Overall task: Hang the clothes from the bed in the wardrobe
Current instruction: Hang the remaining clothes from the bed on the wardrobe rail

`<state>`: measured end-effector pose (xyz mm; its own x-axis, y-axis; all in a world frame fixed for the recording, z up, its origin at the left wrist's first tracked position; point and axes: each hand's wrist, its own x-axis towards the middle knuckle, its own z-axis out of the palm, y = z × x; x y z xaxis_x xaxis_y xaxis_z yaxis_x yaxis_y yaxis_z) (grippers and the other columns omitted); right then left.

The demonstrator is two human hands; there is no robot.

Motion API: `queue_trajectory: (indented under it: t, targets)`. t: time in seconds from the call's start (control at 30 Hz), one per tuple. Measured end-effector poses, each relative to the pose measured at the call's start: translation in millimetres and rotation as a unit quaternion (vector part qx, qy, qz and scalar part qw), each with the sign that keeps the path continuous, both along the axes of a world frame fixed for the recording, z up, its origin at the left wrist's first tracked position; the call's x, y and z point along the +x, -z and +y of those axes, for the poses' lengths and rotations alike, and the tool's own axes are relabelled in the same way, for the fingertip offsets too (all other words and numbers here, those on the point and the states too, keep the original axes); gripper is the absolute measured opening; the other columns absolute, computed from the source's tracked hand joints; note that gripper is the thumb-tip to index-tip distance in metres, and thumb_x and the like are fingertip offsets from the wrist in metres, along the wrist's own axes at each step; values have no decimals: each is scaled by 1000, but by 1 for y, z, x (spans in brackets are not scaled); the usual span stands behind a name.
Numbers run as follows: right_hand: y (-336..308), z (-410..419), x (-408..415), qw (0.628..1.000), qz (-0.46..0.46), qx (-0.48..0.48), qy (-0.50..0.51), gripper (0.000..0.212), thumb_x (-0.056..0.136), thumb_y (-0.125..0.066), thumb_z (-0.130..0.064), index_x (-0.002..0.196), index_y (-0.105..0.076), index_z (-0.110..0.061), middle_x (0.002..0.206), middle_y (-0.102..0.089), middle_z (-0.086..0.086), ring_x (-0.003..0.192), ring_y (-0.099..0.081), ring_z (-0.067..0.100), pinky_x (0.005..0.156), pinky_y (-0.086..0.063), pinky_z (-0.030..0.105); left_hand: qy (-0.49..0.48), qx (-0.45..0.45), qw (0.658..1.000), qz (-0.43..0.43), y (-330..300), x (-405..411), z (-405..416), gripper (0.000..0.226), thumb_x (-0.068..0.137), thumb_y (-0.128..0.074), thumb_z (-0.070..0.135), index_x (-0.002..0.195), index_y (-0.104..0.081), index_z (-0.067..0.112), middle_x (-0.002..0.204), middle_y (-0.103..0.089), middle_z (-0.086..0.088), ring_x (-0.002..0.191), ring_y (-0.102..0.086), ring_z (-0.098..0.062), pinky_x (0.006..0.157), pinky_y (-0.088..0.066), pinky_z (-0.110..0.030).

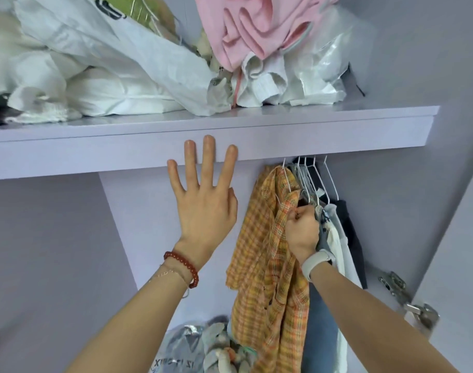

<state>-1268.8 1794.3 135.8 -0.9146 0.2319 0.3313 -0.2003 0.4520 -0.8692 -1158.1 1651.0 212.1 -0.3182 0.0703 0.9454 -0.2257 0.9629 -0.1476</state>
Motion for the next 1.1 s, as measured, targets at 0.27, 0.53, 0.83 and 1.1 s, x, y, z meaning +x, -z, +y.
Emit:
queue_trajectory:
  t: [0.27, 0.53, 0.83, 1.1]
  targets:
    - [11, 25, 29, 989, 35, 98, -101, 38, 93, -46, -11, 130, -44, -3, 127, -49, 15, 114, -50, 31, 92, -44, 38, 67, 65, 995, -33, 9, 15, 7, 69, 79, -54, 20, 144, -29, 20, 152, -17, -12, 140, -7, -35, 109, -6, -60]
    - [48, 94, 126, 946, 122, 294, -65, 42, 86, -55, -3, 126, -50, 4, 129, -52, 22, 121, -45, 39, 104, -37, 48, 144, 164, 931, -293, 102, 58, 42, 56, 83, -57, 16, 136, -43, 11, 148, -30, -20, 137, -22, -42, 104, -16, -67]
    - [160, 212, 328, 927, -112, 351, 65, 45, 91, -47, -14, 136, -42, -8, 141, -43, 12, 134, -33, 30, 110, -25, 43, 307, 120, 799, -503, 226, 150, 151, 44, 87, -51, 16, 130, -49, 7, 137, -46, -15, 128, -40, -31, 103, -31, -50]
    - [189, 327, 499, 875, -248, 296, 292, 40, 90, -47, -10, 130, -48, -8, 136, -48, 10, 130, -38, 27, 107, -26, 38, 517, -48, 619, -589, 274, 241, 320, 42, 92, -43, 19, 132, -46, 10, 139, -44, -8, 130, -38, -21, 105, -31, -35]
